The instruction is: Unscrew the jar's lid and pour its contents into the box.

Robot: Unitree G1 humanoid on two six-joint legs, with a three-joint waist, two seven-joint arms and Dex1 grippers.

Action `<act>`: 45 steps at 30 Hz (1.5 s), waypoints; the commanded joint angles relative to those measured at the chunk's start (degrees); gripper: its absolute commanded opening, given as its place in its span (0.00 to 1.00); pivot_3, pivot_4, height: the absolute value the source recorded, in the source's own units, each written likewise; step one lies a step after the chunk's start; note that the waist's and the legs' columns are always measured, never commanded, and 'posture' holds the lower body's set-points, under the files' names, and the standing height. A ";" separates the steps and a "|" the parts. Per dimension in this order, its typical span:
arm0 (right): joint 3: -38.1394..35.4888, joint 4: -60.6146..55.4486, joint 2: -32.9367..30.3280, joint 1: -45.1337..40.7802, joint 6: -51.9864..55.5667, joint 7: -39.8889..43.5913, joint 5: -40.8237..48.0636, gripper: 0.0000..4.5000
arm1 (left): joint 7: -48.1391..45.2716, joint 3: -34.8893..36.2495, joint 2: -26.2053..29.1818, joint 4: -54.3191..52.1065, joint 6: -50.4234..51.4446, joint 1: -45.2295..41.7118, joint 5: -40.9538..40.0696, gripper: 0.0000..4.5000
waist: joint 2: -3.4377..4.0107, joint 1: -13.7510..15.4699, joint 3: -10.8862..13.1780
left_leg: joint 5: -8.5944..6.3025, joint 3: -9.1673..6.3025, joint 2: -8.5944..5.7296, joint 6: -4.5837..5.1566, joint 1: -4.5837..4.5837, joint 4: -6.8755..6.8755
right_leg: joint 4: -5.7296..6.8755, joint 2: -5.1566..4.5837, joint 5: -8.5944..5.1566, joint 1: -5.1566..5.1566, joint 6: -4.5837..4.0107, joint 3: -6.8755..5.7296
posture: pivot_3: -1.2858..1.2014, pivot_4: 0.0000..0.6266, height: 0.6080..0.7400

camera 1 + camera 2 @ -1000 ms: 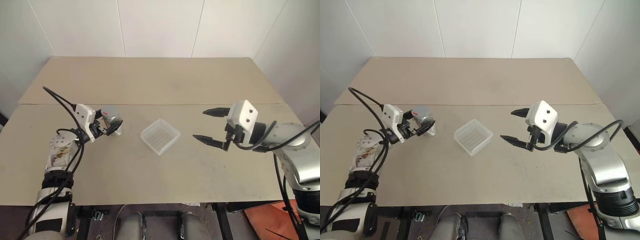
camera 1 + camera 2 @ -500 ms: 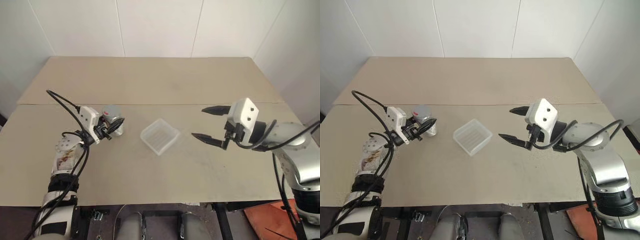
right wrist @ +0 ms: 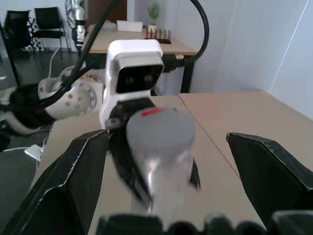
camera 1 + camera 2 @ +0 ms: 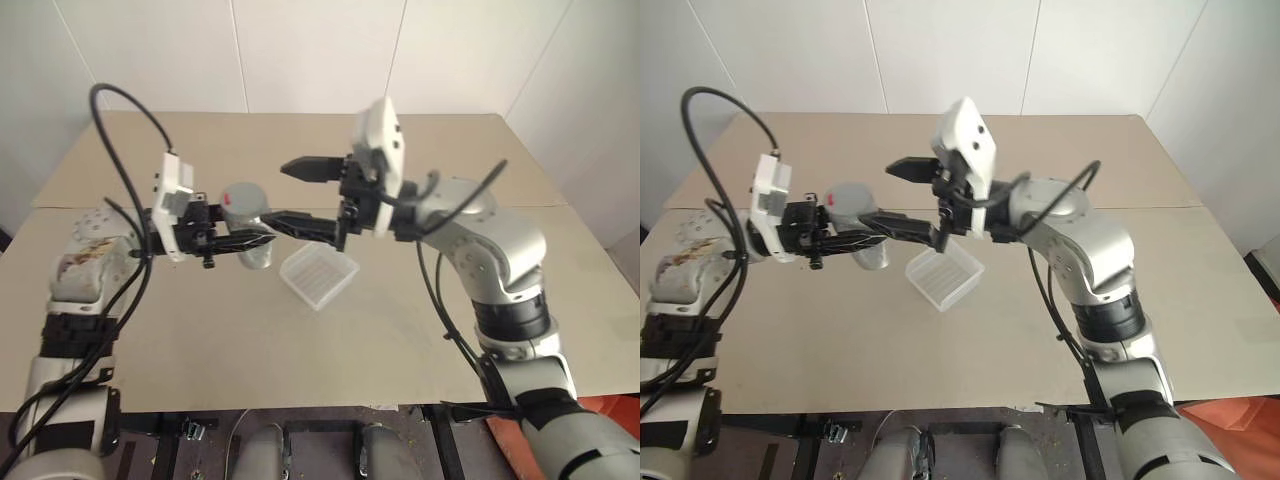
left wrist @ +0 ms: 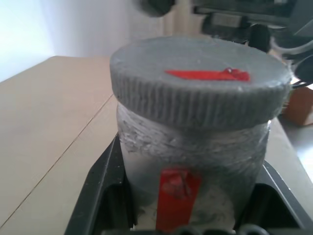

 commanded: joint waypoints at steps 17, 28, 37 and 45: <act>-1.93 4.85 3.93 -3.71 -3.15 3.08 -2.19 0.61 | -3.67 -0.74 -1.71 1.50 -1.21 -3.36 1.17 0.43 | 0.00 -0.65 0.00 | 0.02 0.02 0.01 -0.02 -0.44 -0.01 | 0.05 0.03 0.00 -0.53 0.02 0.10 | 0.52 0.24 1.00; 0.82 26.10 2.66 -10.75 -20.02 46.60 5.10 0.61 | -15.08 -3.92 -1.19 -0.53 -0.18 -5.88 -1.03 0.43 | 0.01 -0.75 0.01 | 0.01 0.04 0.00 0.00 -0.44 0.02 | 0.03 0.05 0.00 -0.51 0.03 0.10 | 0.52 0.24 1.00; 1.67 42.36 5.83 -17.29 -28.86 47.94 -0.11 0.82 | -14.48 -3.19 -1.15 -1.99 0.21 -5.02 -1.59 0.43 | 0.02 -1.92 0.01 | 0.06 0.03 0.06 -0.09 -0.42 -0.01 | 0.09 0.13 0.00 -0.57 0.03 0.17 | 0.52 0.24 1.00; -5.23 17.59 -2.32 -2.85 -19.94 32.08 1.40 0.99 | -9.70 0.58 -1.24 1.99 -0.58 -3.43 -0.64 0.43 | 0.03 -0.38 0.02 | 0.05 0.03 0.04 -0.09 -0.45 0.02 | 0.09 0.05 0.00 -0.57 0.03 0.15 | 0.52 0.24 1.00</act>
